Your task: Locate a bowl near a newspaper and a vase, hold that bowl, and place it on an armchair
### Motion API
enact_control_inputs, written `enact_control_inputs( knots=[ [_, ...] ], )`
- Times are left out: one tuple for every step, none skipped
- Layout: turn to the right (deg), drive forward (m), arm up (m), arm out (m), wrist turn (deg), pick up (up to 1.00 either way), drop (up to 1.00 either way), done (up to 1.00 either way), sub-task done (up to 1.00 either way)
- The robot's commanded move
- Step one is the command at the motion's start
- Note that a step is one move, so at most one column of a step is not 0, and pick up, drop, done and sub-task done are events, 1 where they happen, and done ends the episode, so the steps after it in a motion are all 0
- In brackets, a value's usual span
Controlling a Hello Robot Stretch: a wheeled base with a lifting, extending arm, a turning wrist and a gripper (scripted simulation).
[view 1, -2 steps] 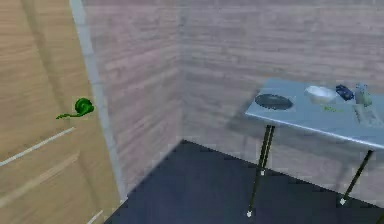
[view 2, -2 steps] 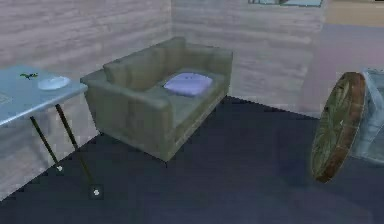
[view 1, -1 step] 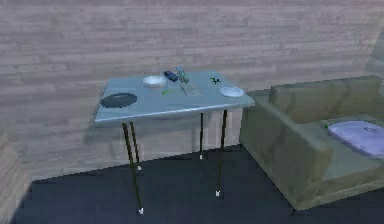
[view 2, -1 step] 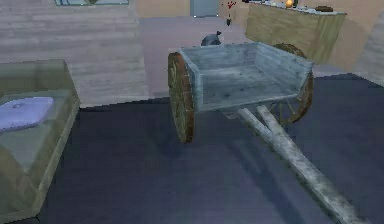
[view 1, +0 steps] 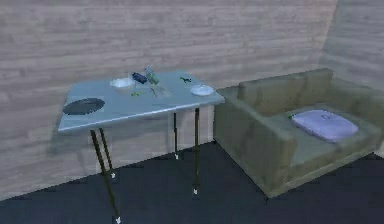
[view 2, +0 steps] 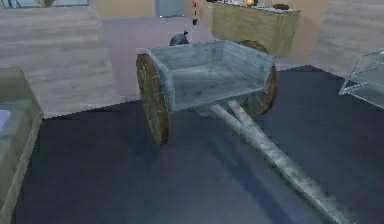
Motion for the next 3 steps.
enact_control_inputs(
  knots=[
    [0.0, 0.30, 0.00, 0.00, 0.0, 0.00, 0.00, 0.00, 0.00],
    [-24.0, 0.00, 0.00, 0.00, 0.0, 0.00, 0.00, 0.00, 0.00],
    [0.0, 0.15, 0.00, 0.00, 0.0, 0.00, 0.00, 0.00, 0.00]
  ],
)
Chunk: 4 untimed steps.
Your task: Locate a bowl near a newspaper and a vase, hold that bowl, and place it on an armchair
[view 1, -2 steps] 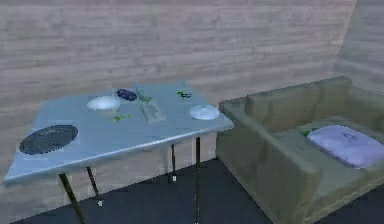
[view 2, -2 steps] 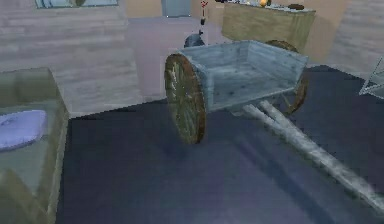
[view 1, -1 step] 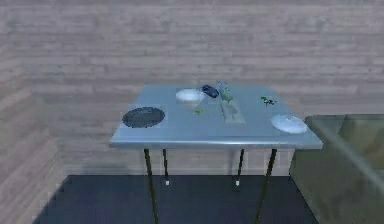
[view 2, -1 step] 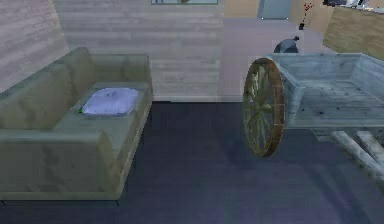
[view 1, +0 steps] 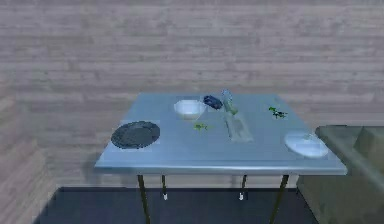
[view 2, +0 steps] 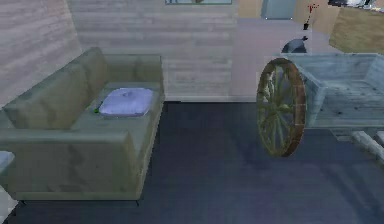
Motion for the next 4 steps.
enact_control_inputs(
  knots=[
    [-45.0, 0.00, 0.00, 0.00, 0.0, 0.00, 0.00, 0.00, 0.00],
    [-39.0, 0.00, 0.00, 0.00, 0.0, 0.00, 0.00, 0.00, 0.00],
    [0.0, 0.00, 0.50, 0.00, 0.0, 0.00, 0.00, 0.00, 0.00],
    [0.0, 0.00, 0.38, 0.00, 0.0, 0.00, 0.00, 0.00, 0.00]
  ],
)
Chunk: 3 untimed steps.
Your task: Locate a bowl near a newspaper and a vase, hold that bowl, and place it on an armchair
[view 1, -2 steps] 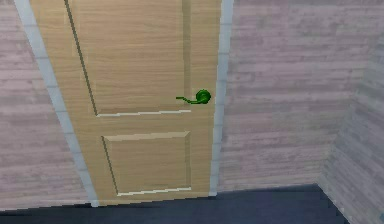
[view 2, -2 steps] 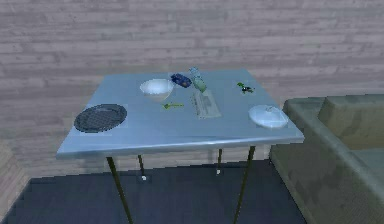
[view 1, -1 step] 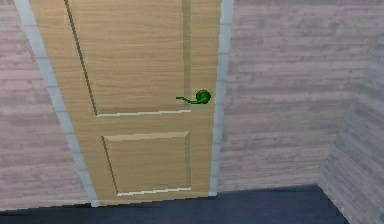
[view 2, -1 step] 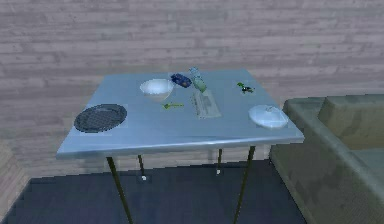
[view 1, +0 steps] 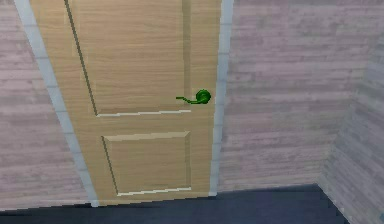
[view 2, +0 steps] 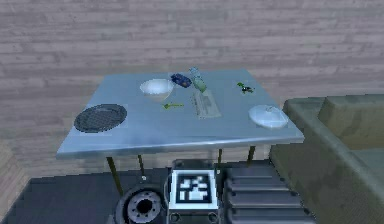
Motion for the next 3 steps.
enact_control_inputs(
  knots=[
    [0.0, 0.00, 0.00, 0.50, 0.0, 0.00, 0.00, 0.00, 0.00],
    [0.0, 0.00, 0.00, 0.00, 45.0, 0.00, 0.00, 0.00, 0.00],
    [0.0, 0.00, 0.00, 0.00, 45.0, 0.00, 0.00, 0.00, 0.00]
  ],
)
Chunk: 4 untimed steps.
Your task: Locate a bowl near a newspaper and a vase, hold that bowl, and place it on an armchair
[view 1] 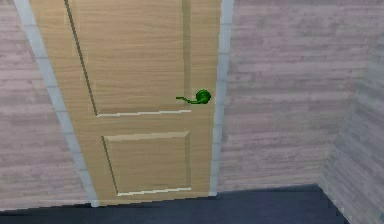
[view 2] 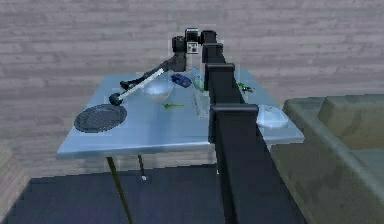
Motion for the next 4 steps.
enact_control_inputs(
  knots=[
    [0.0, 0.00, 0.00, 0.00, 45.0, 0.00, 0.00, 0.00, 0.00],
    [0.0, 0.00, 0.00, 0.00, 12.0, 0.00, 0.00, 0.00, 0.00],
    [0.0, 0.00, -0.08, 0.00, 0.0, 0.00, 0.00, 0.00, 0.00],
    [0.0, 0.00, 0.00, 0.00, 0.0, 1.00, 0.00, 0.00, 0.00]
  ],
)
